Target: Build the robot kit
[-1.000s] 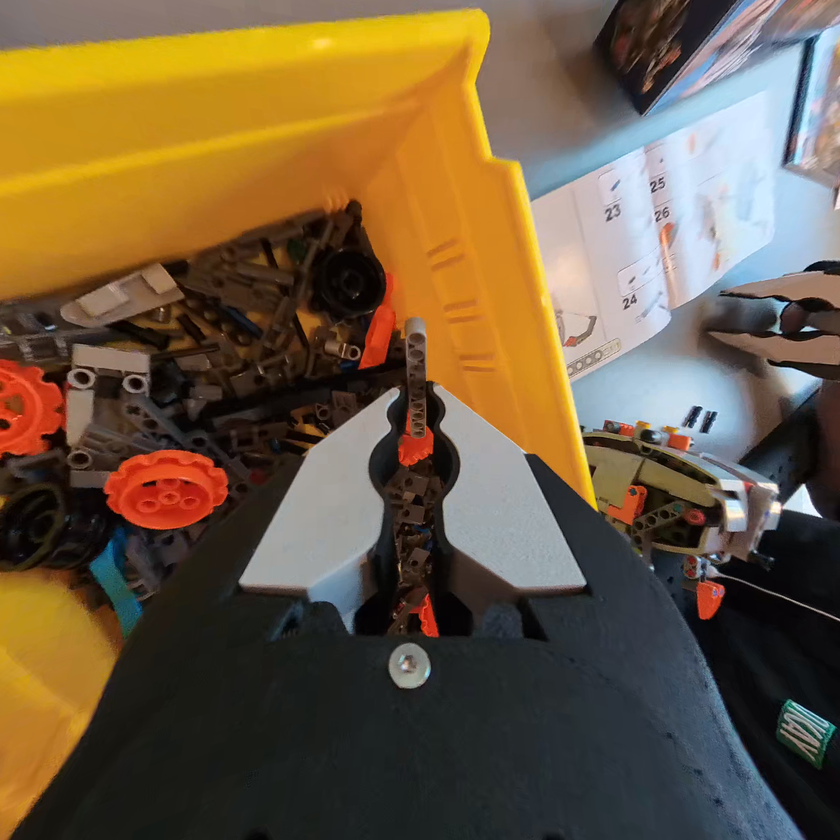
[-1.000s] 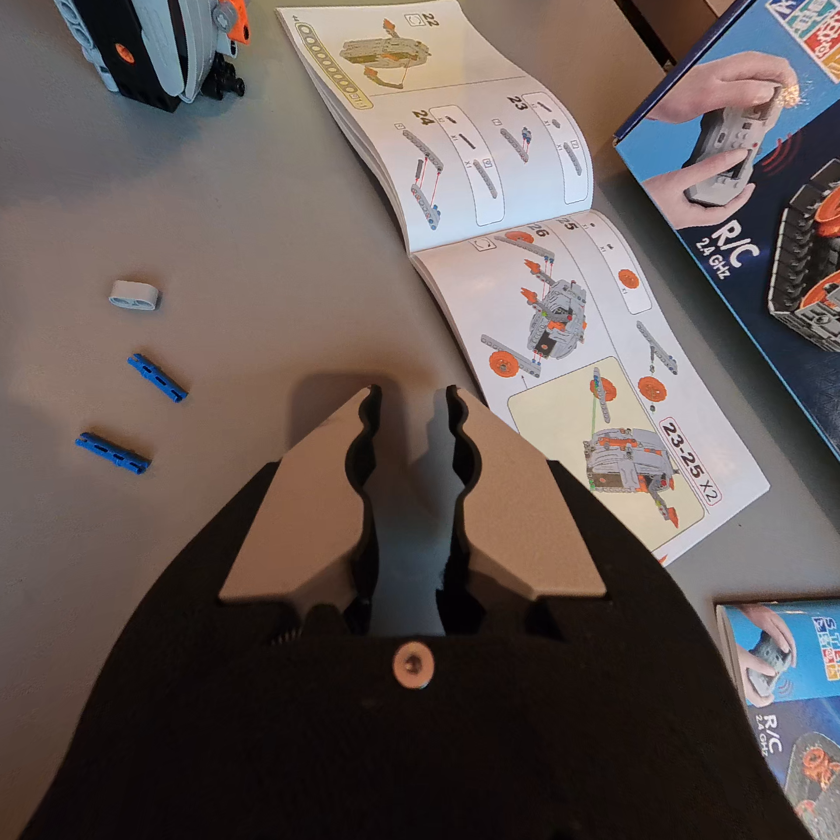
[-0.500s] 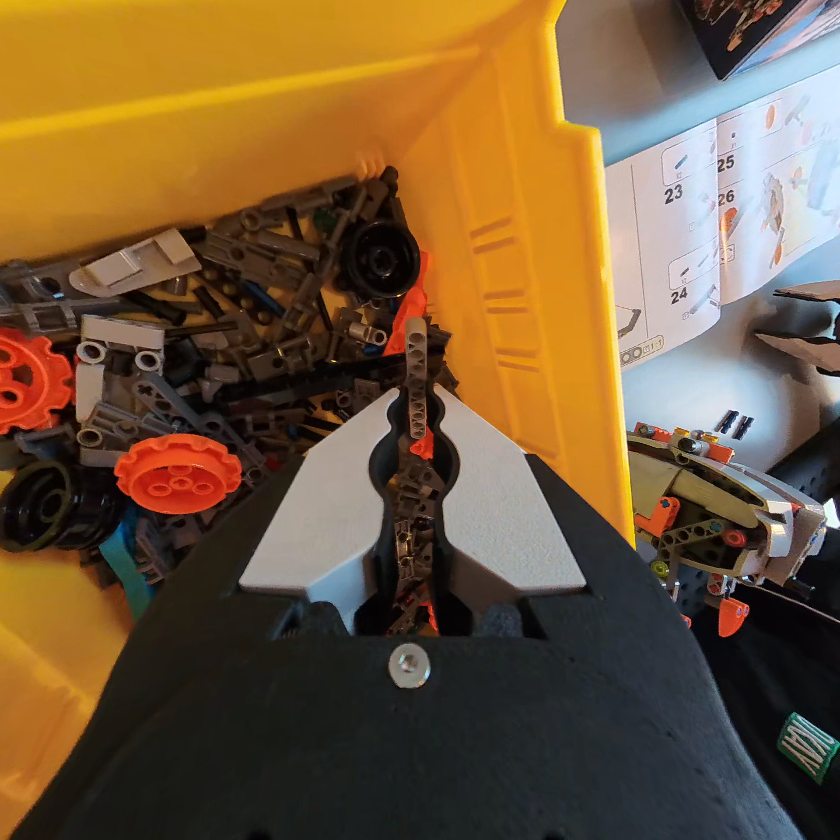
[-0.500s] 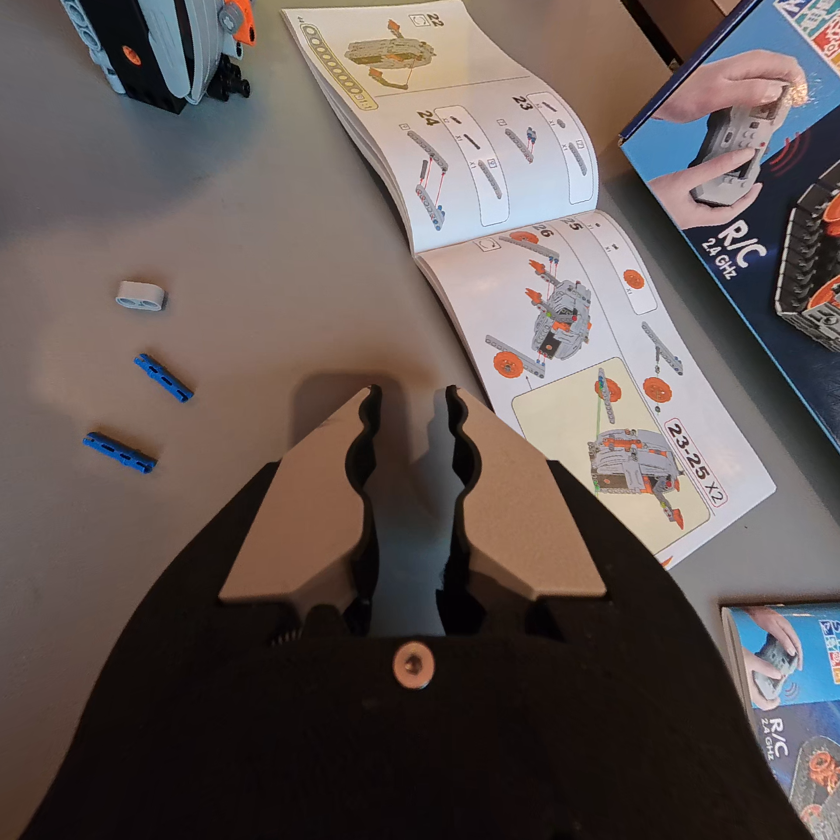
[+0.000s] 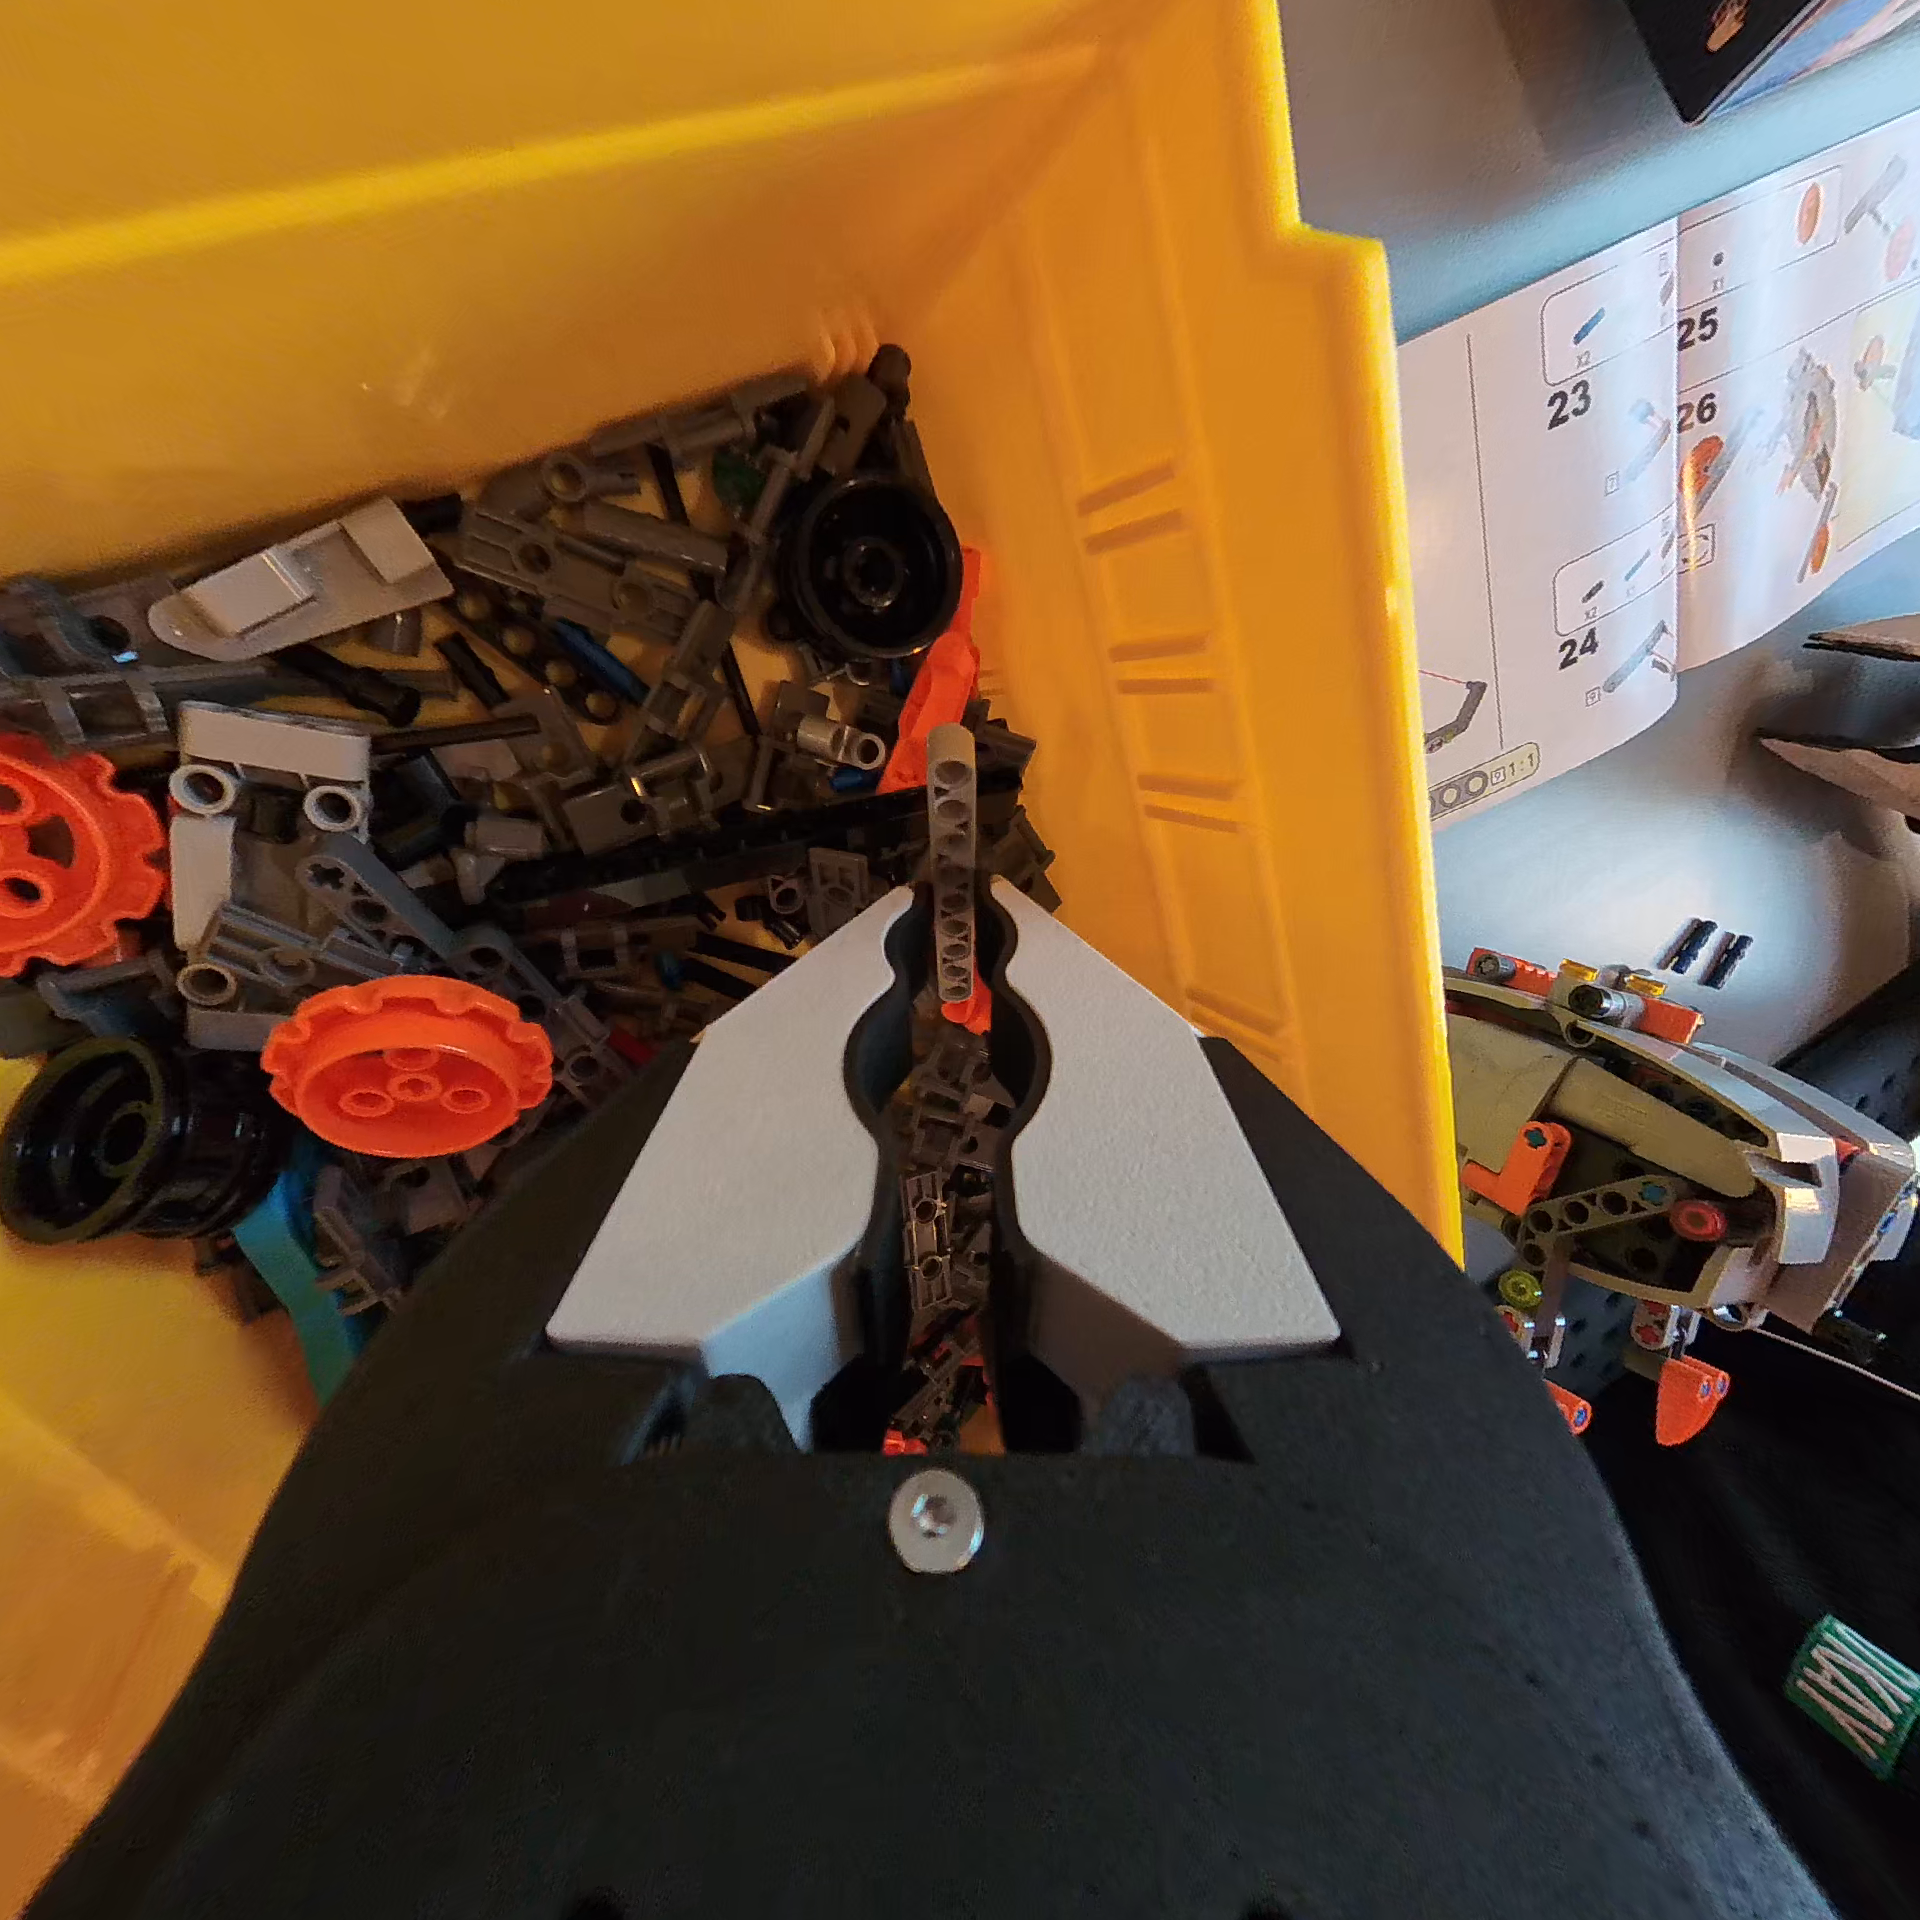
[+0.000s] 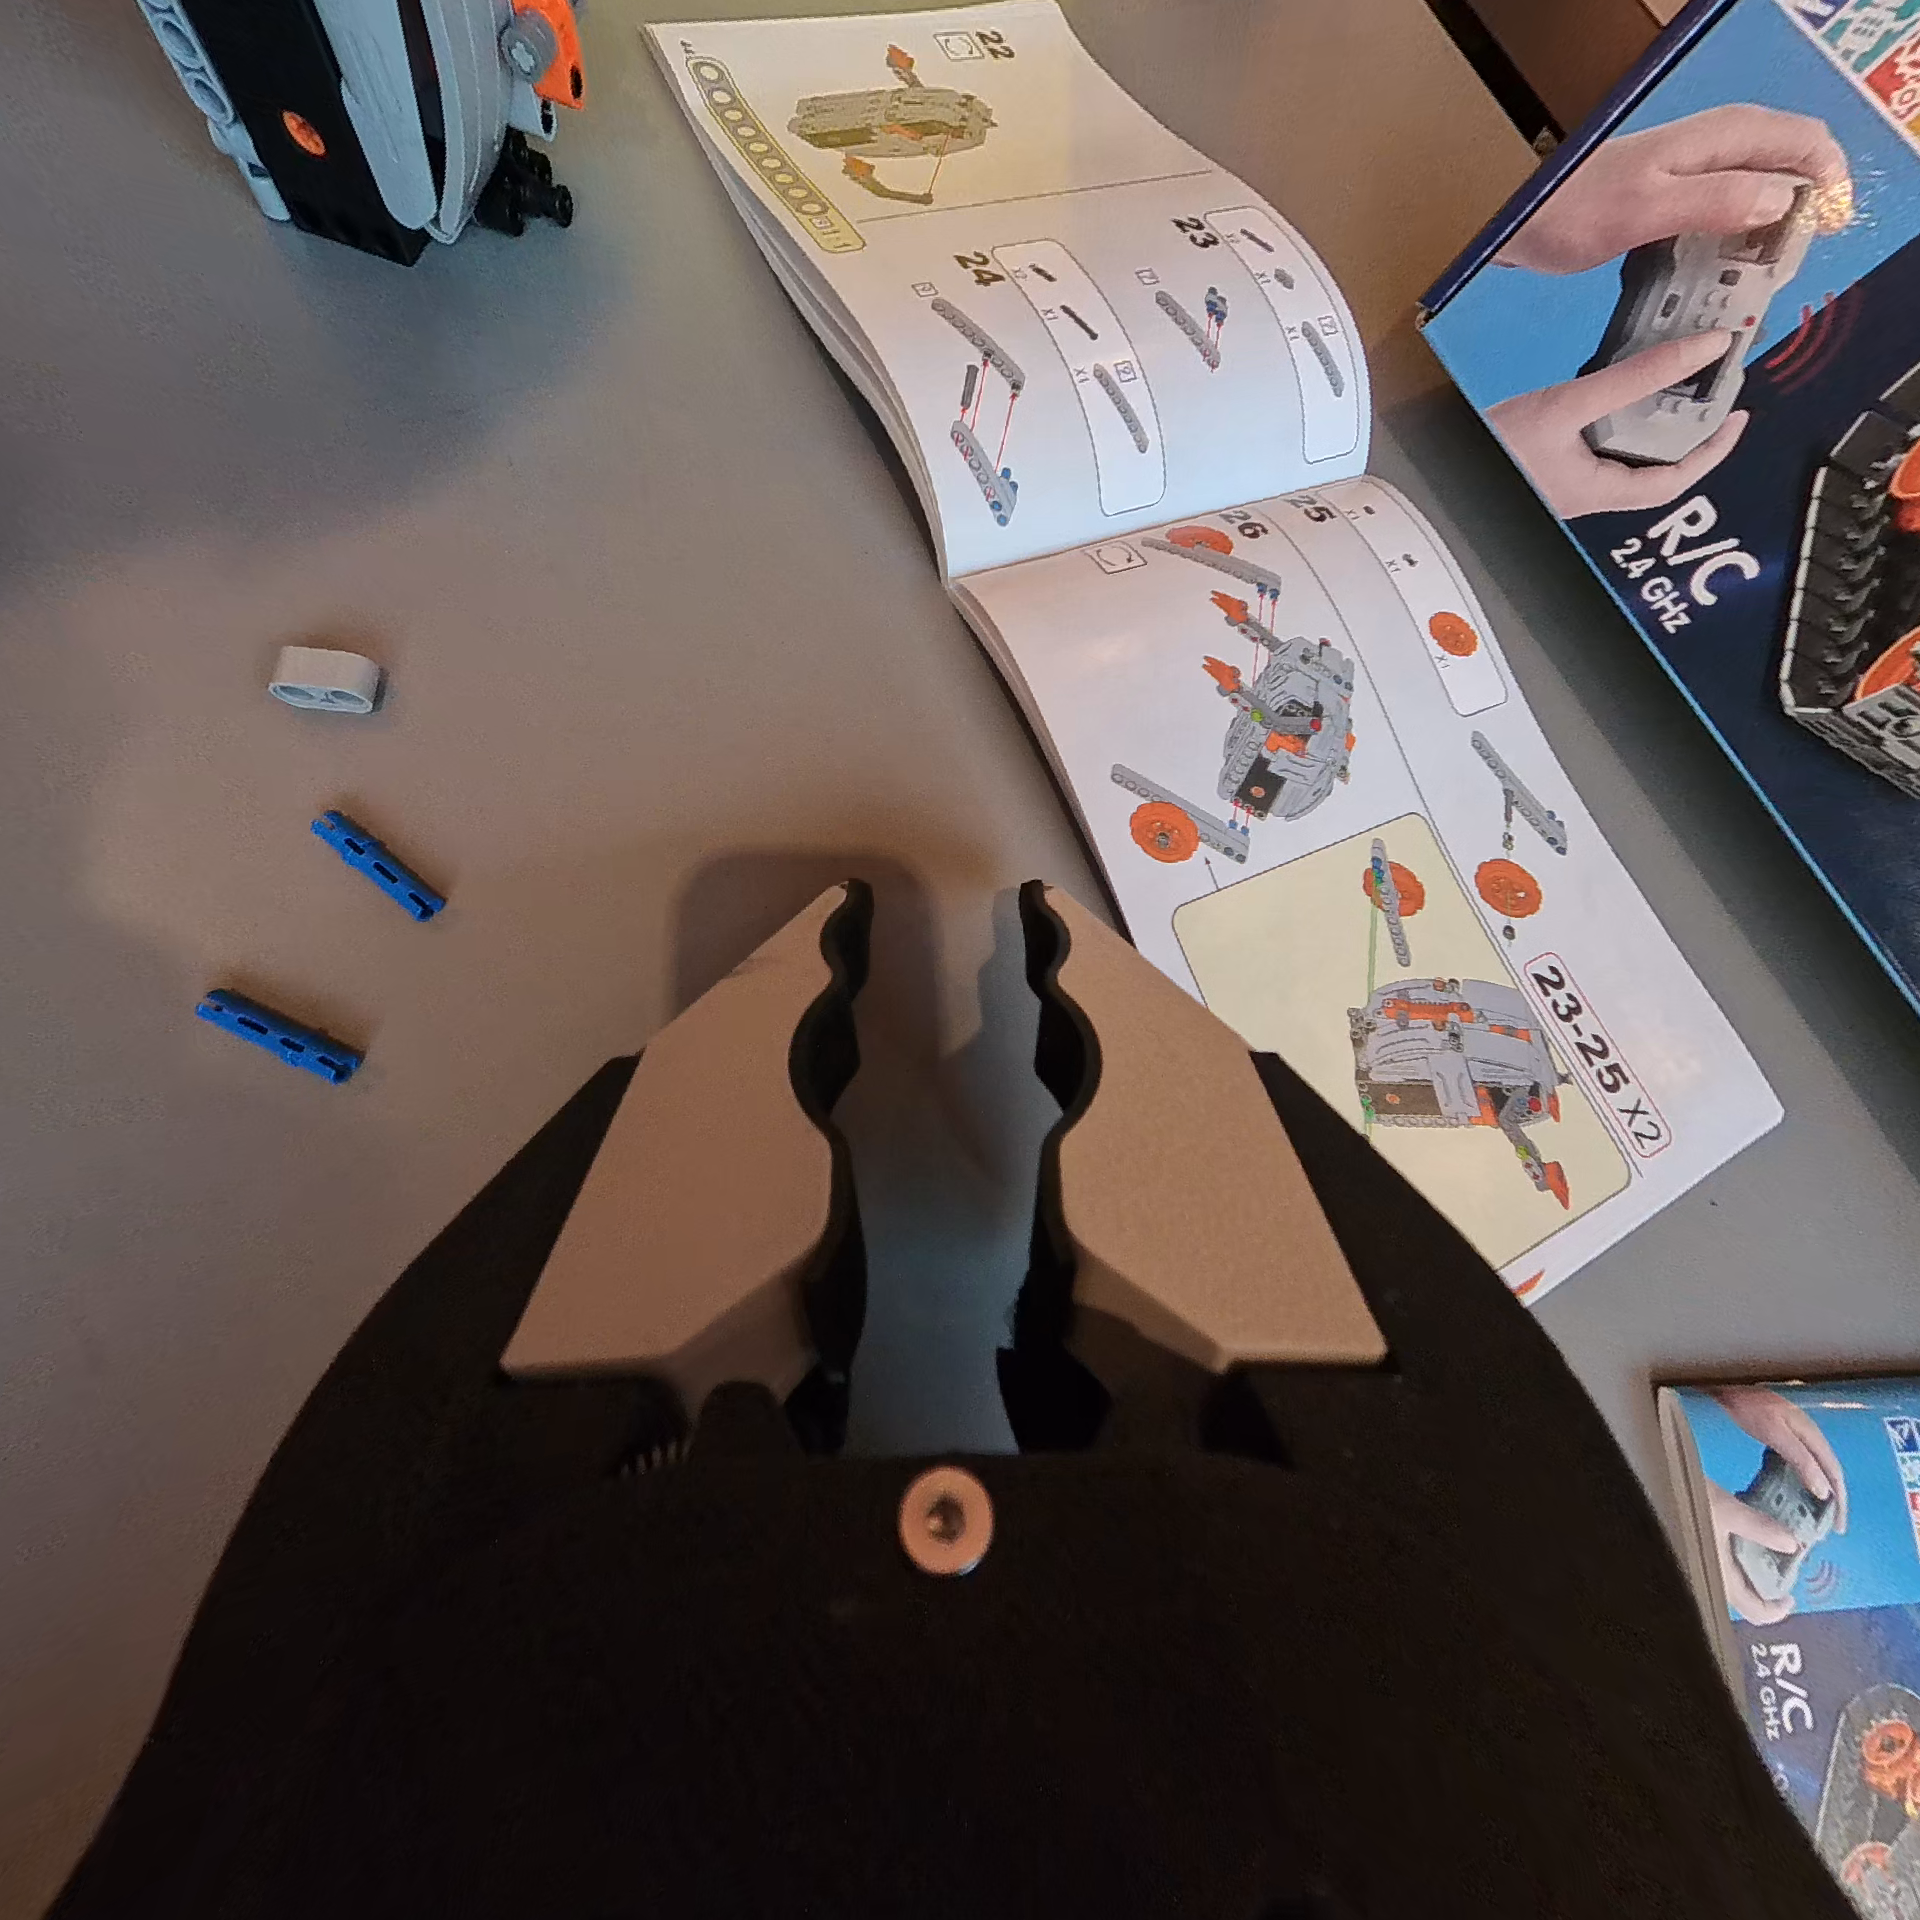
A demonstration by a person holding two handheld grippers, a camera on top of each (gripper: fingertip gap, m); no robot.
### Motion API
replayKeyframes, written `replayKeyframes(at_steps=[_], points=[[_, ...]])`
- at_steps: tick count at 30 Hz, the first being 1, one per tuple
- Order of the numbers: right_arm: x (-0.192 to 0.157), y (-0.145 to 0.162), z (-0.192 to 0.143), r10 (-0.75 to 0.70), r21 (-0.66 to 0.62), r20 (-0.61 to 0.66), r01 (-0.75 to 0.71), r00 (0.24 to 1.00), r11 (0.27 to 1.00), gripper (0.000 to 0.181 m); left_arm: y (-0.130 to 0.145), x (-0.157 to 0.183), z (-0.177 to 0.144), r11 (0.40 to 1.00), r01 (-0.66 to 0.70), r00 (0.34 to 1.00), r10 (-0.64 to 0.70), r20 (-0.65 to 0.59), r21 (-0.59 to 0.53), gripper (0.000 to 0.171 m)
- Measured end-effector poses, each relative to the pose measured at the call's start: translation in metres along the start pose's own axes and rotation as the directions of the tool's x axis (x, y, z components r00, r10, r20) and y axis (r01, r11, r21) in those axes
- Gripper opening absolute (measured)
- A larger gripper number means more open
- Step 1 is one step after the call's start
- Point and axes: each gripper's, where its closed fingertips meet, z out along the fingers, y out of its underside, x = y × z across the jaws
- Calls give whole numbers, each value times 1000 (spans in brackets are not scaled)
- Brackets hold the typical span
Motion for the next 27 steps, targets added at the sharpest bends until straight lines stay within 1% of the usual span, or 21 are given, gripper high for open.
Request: replayKeyframes(at_steps=[5, 9, 11, 12, 14, 15, 16, 17, 18, 19, 20, 21, 22, 23, 24, 25, 27], points=[[0, 0, 0, 2, 1, 2, -2, 1000, 1000, 28, 1, 1, -1, 1000, -3, 1000, 3, 1, -4, 6], [0, 0, 1, 6, 3, 5, -6, 1000, 1000, 29, -1, 2, -9, 1000, -10, 1000, 9, 22, 20, 6], [2, -1, 0, 2, 3, -5, -2, 1000, 1000, 29, -7, 2, -22, 997, -20, 998, 16, 60, 74, 6], [7, -4, -2, -4, 18, -31, 5, 999, 1000, 29, -11, 4, -33, 993, -30, 996, 20, 85, 118, 5], [13, -22, -11, 28, 112, -51, -23, 998, 994, 30, -19, 20, -64, 970, -74, 992, 47, 116, 234, 6], [13, -35, -18, 81, 186, -25, -75, 996, 980, 31, -23, 41, -82, 945, -118, 991, 91, 99, 306, 6], [7, -54, -28, 150, 288, 60, -161, 987, 944, 34, -26, 72, -100, 905, -181, 983, 176, 50, 385, 6], [-5, -82, -45, 223, 410, 235, -305, 946, 860, 39, -24, 111, -115, 852, -252, 957, 291, -15, 458, 6], [-16, -111, -69, 265, 492, 445, -480, 856, 726, 44, -17, 151, -125, 799, -321, 908, 413, -76, 508, 5], [-20, -133, -92, 272, 505, 619, -638, 737, 581, 44, -7, 188, -128, 752, -385, 844, 522, -126, 536, 6], [-21, -146, -107, 266, 480, 724, -742, 636, 469, 40, 2, 220, -126, 714, -434, 781, 602, -165, 549, 5], [-22, -152, -113, 258, 454, 774, -791, 578, 410, 35, 9, 245, -119, 690, -468, 731, 653, -198, 552, 5], [-26, -154, -113, 260, 443, 788, -808, 557, 390, 35, 15, 266, -108, 683, -490, 695, 681, -230, 542, 5], [-31, -155, -110, 266, 437, 786, -807, 557, 397, 35, 20, 282, -95, 689, -507, 671, 693, -264, 518, 5], [-36, -155, -107, 272, 434, 778, -797, 567, 420, 35, 25, 294, -80, 701, -524, 655, 695, -296, 484, 5], [-41, -155, -104, 274, 433, 770, -787, 576, 438, 36, 31, 302, -67, 711, -543, 645, 694, -320, 447, 5], [-42, -158, -104, 279, 453, 751, -775, 598, 441, 35, 36, 310, -47, 715, -575, 638, 696, -330, 397, 5]])
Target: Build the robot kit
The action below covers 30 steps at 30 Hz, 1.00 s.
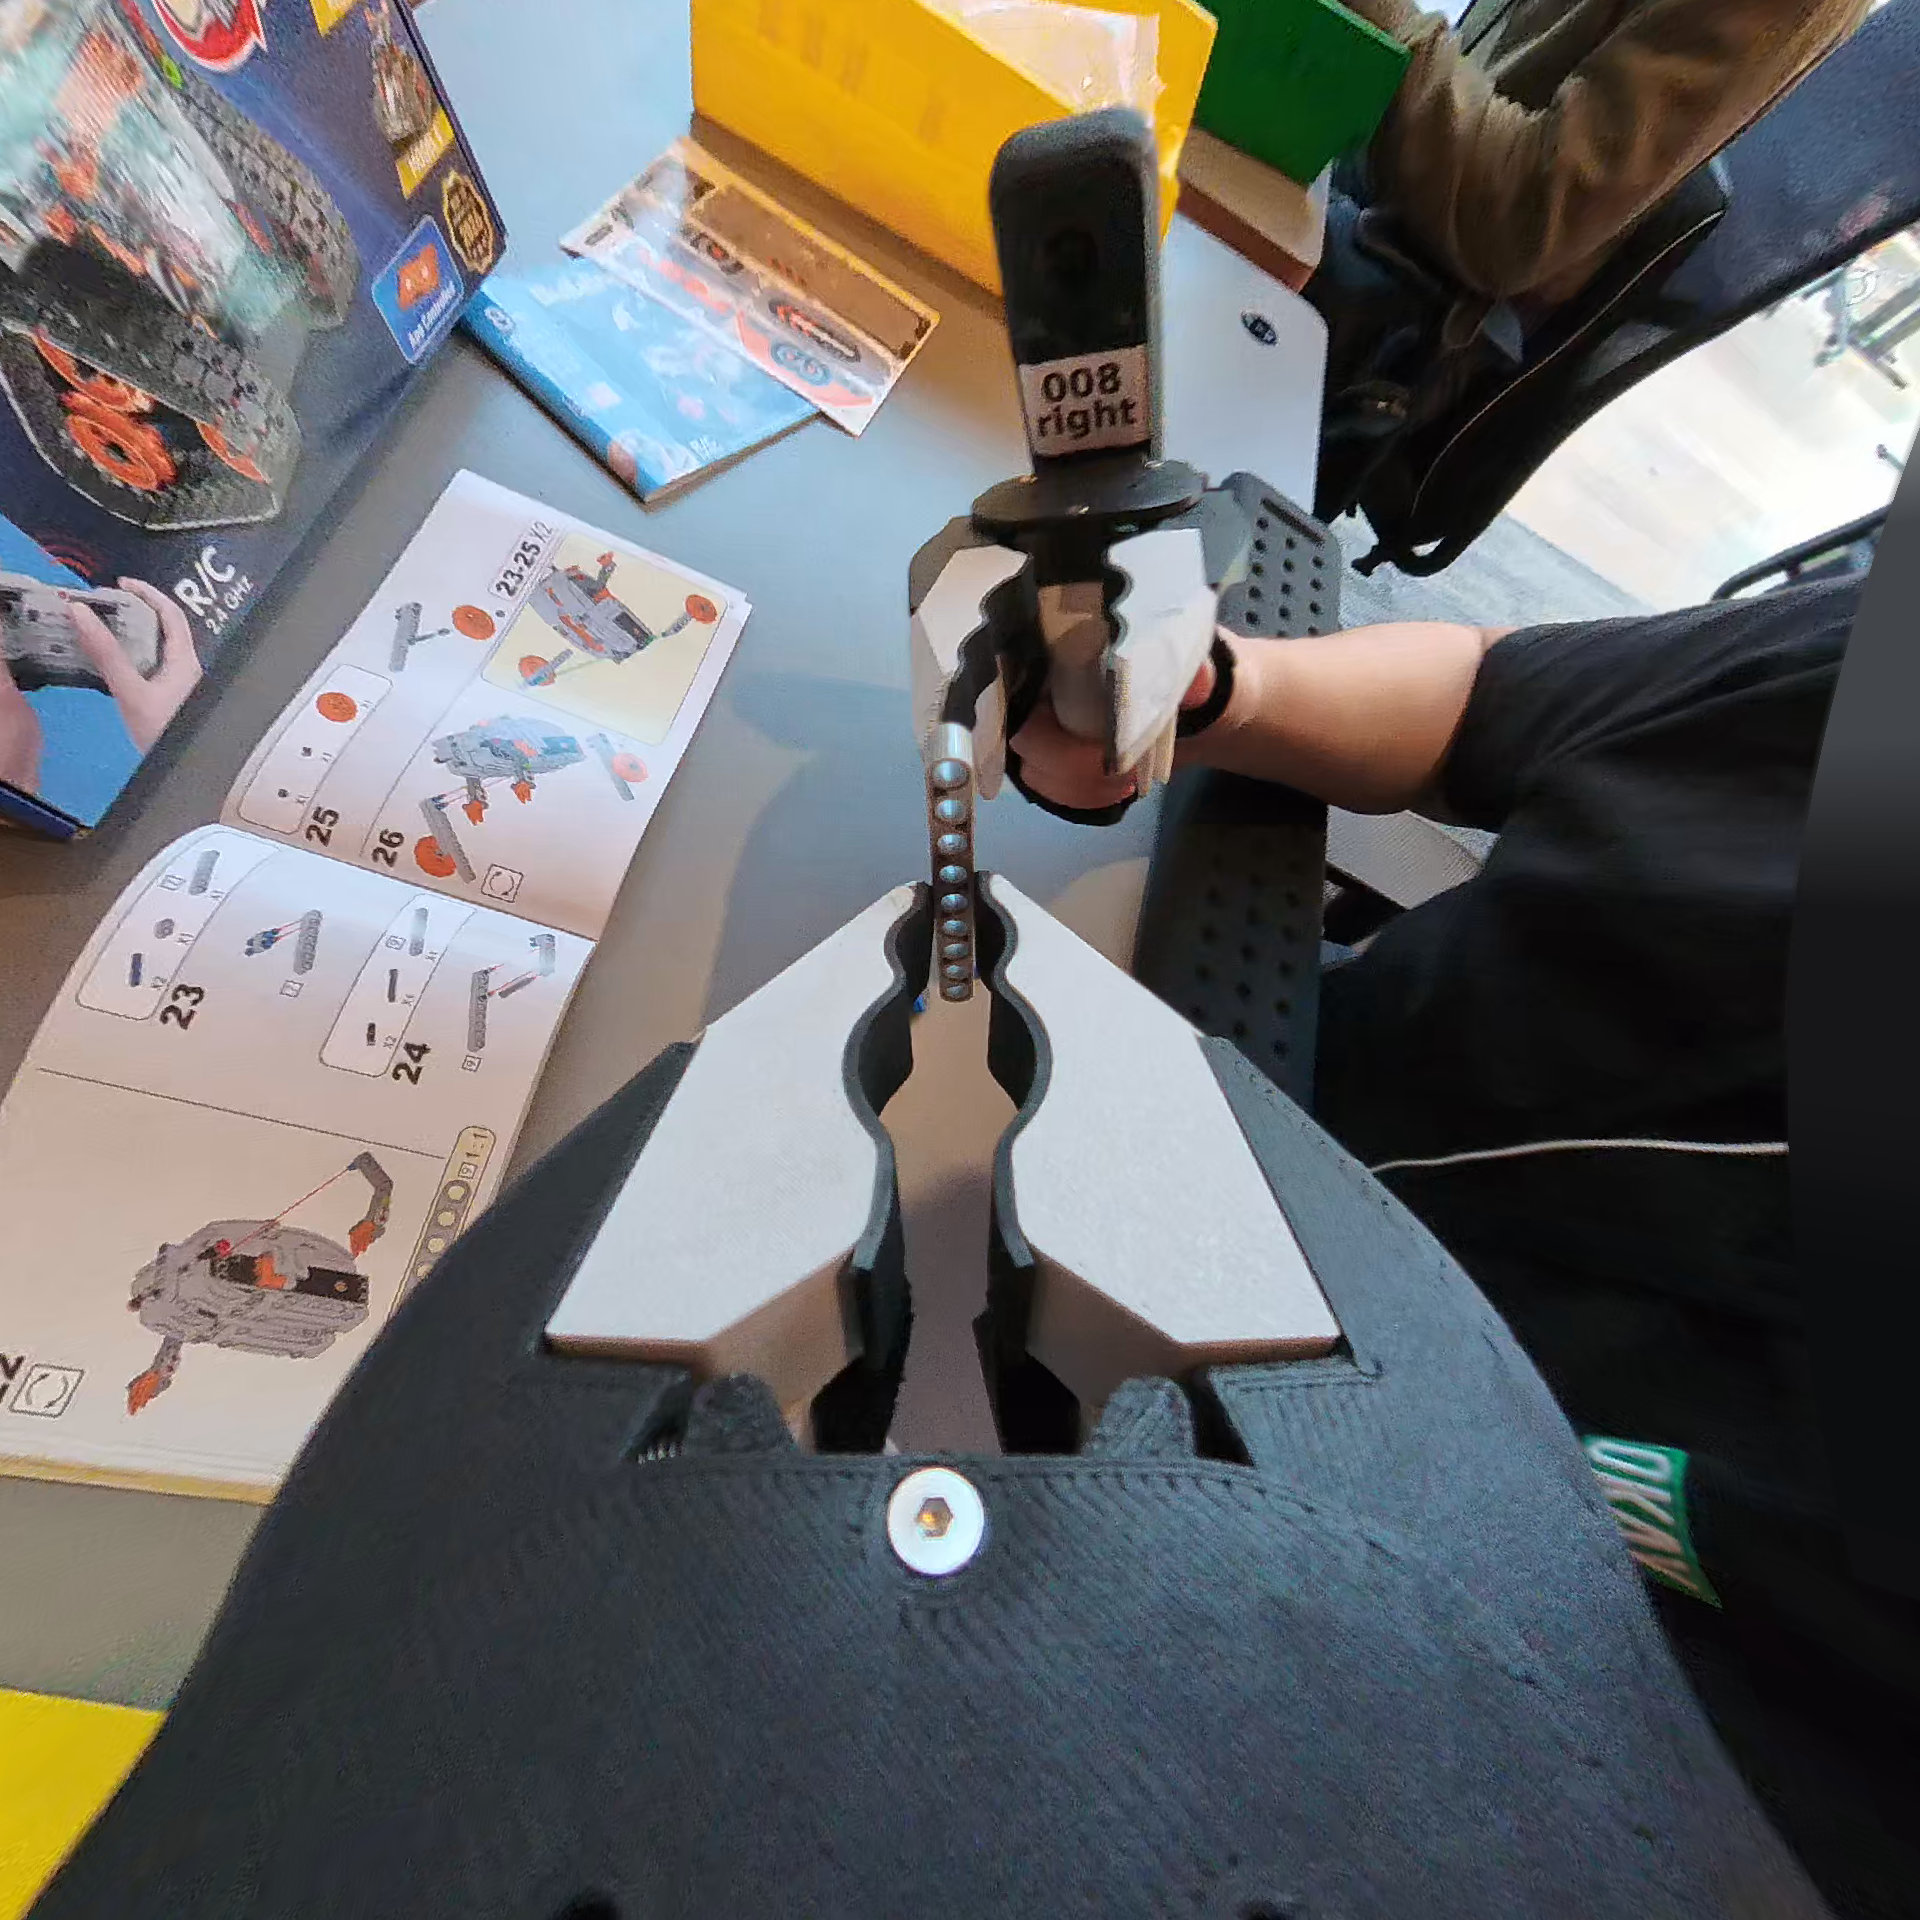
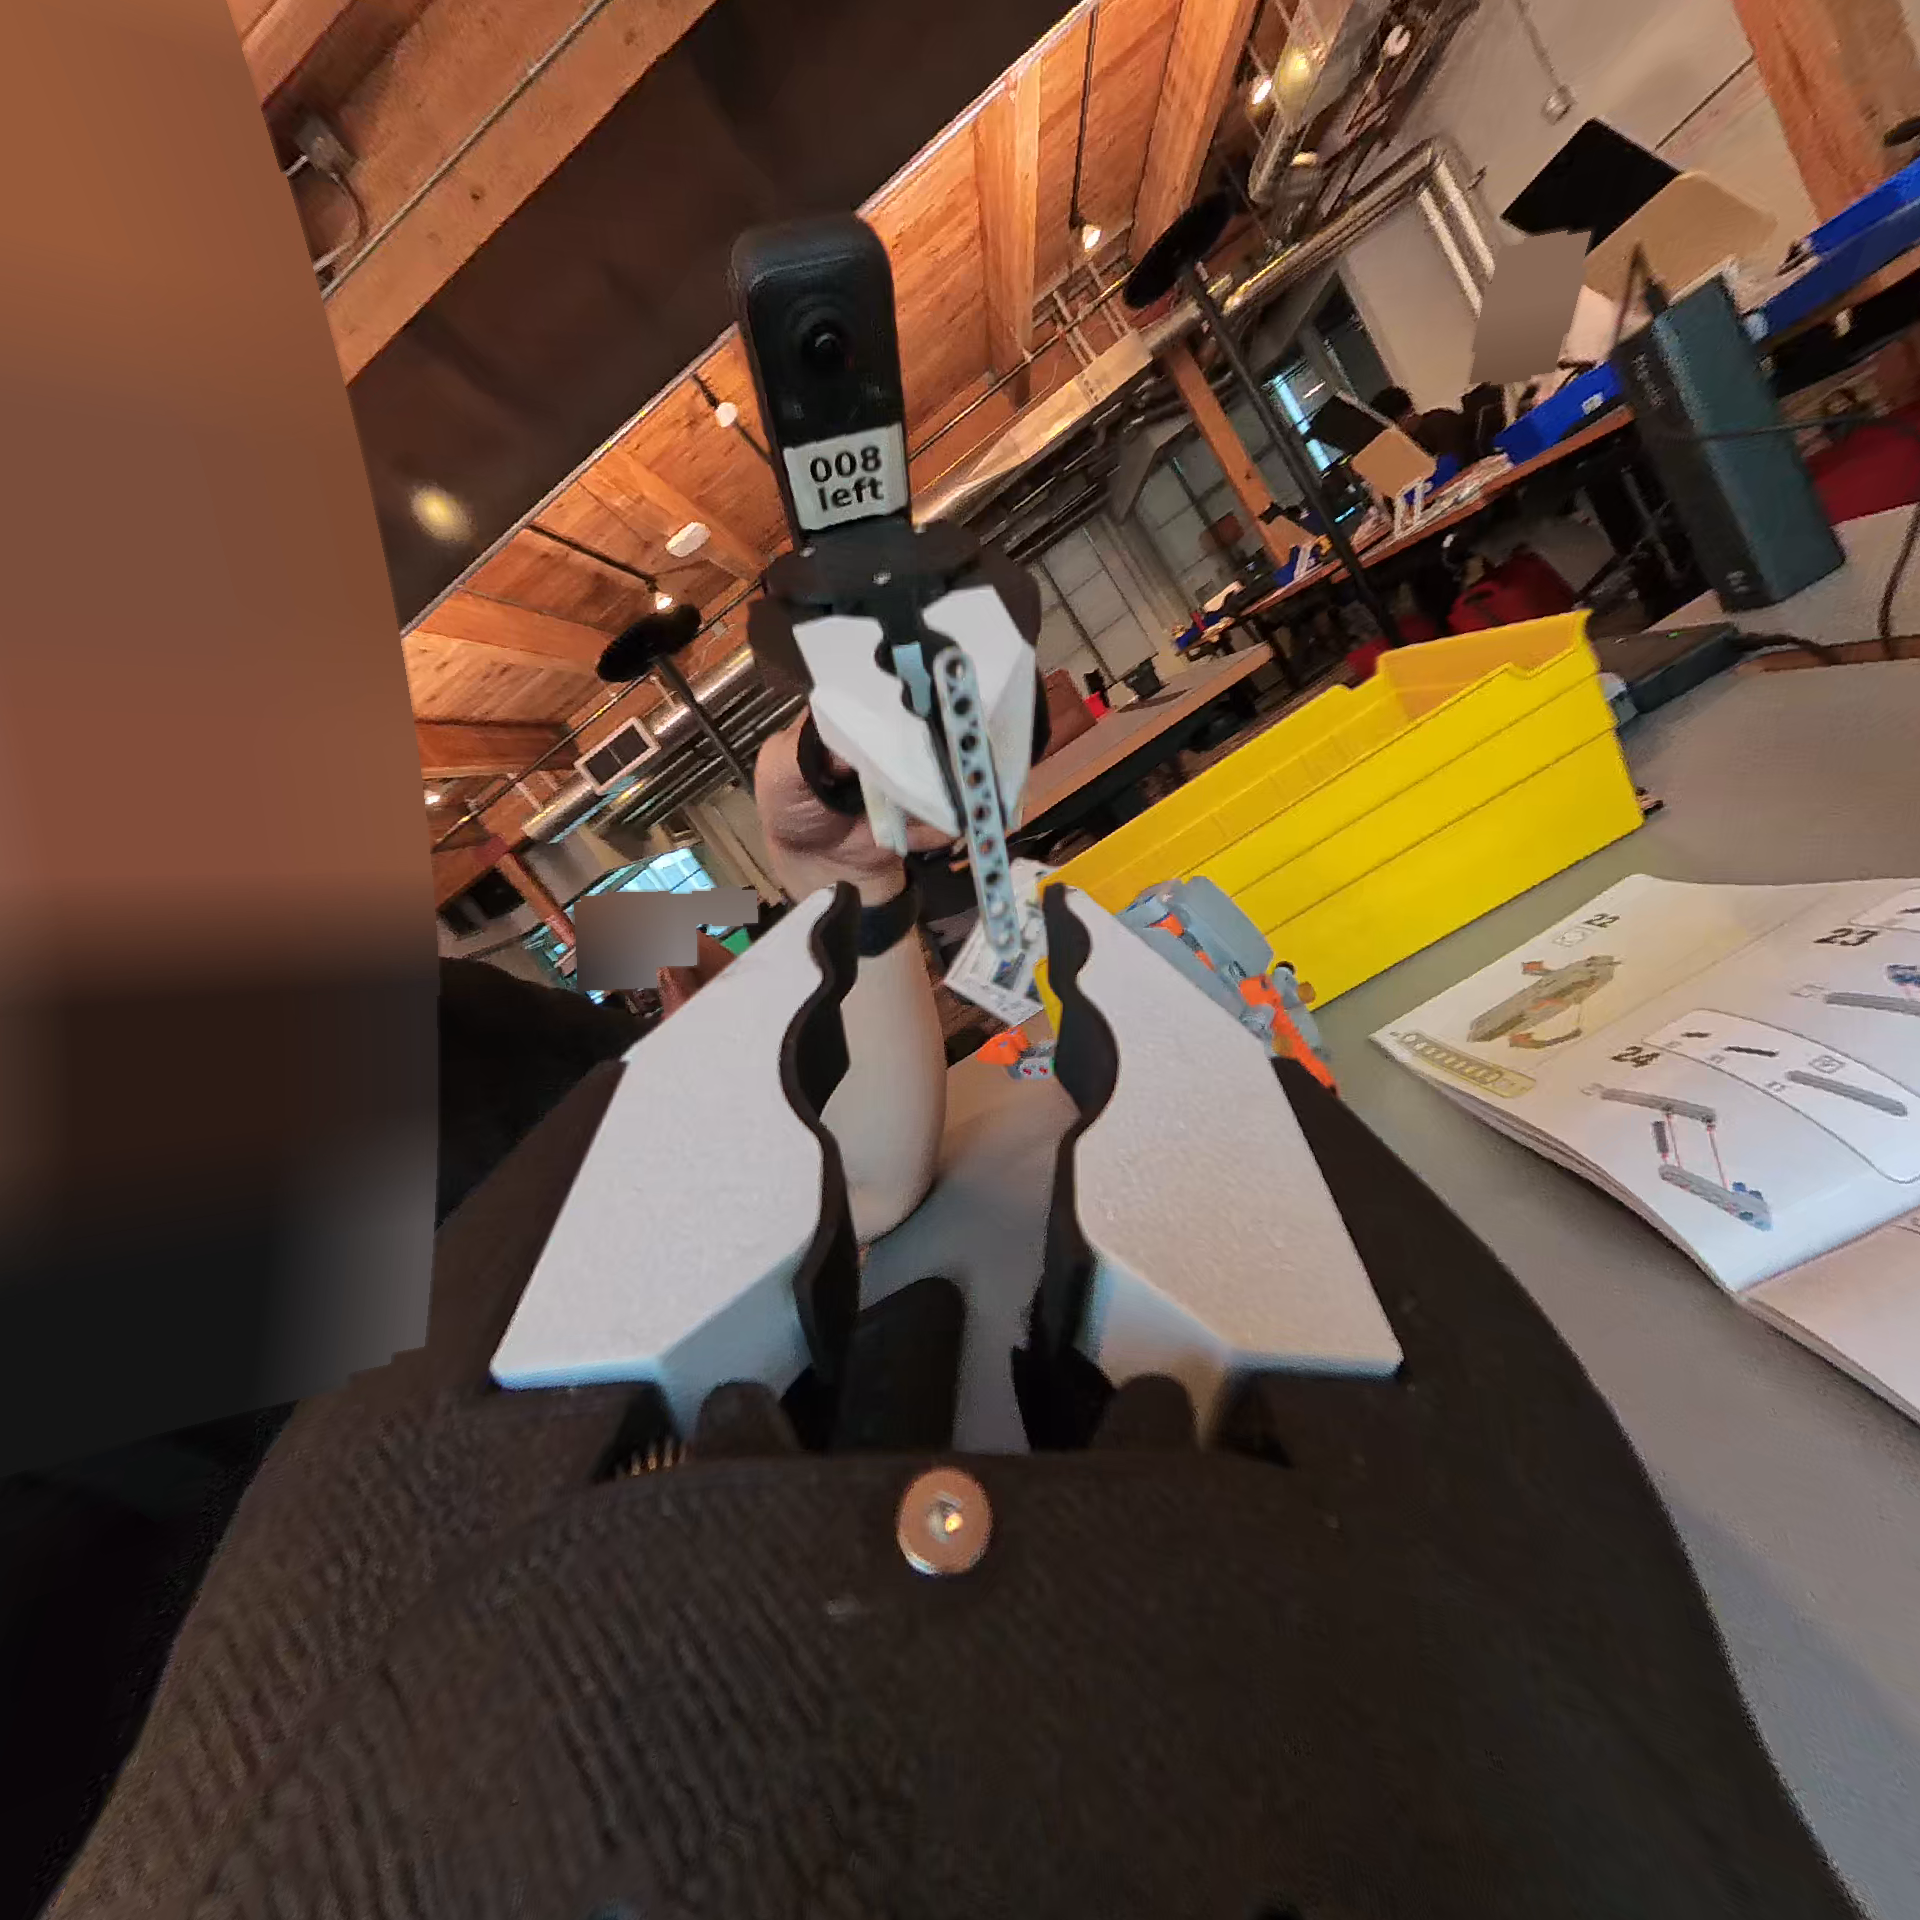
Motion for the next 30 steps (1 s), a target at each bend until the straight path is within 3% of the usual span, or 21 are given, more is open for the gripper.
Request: replayKeyframes(at_steps=[4, 10, 15, 17, 18, 19, 20, 21, 22, 23, 25, 27, 29, 30], points=[[15, 0, 0, -46, 7, -89, 47, 995, 999, 36, 2, 0, 18, 999, 33, 999, -33, -25, -16, 5], [14, 13, 11, -38, -53, -50, 36, 998, 998, 30, -1, 2, 25, 1000, 22, 999, -23, -32, -12, 5], [8, 14, 23, -106, -66, -32, 103, 994, 992, 7, -2, 4, 27, 1000, 23, 998, -23, -67, -7, 5], [4, 8, 21, -132, -49, -31, 130, 991, 990, 6, -6, 9, 27, 1000, 11, 994, -8, -108, 19, 5], [4, 4, 17, -147, -59, -44, 144, 988, 988, 6, -10, 9, 26, 999, 0, 994, 4, -110, 41, 7], [5, 1, 10, -162, -98, -72, 155, 984, 983, 6, -15, 6, 23, 998, -2, 996, 8, -86, 64, 23], [8, -4, -2, -191, -155, -120, 171, 974, 973, 6, -20, 0, 17, 996, -7, 999, 10, -40, 88, 36], [11, -4, -21, -229, -265, -172, 179, 958, 948, 6, -23, -7, 8, 994, -22, 1000, 21, 11, 110, 37], [22, 1, -52, -297, -431, -260, 164, 919, 887, 7, -26, -12, -2, 990, -42, 998, 34, 61, 131, 36], [45, -1, -98, -434, -573, -408, 145, 803, 807, 6, -30, -16, -15, 986, -57, 993, 41, 106, 156, 34], [74, -16, -206, -652, -732, -608, 0, 453, 682, 6, -35, -20, -41, 976, -64, 984, 26, 178, 210, 30], [78, -13, -290, -602, -651, -758, -235, 253, 722, 6, -34, -24, -63, 969, -47, 972, -12, 236, 243, 29], [82, -1, -330, -460, -496, -868, -358, 184, 791, 6, -27, -26, -76, 973, -26, 962, -37, 270, 228, 30], [84, 8, -343, -429, -453, -890, -423, 158, 785, 7, -24, -25, -80, 976, -22, 960, -40, 278, 217, 30]])
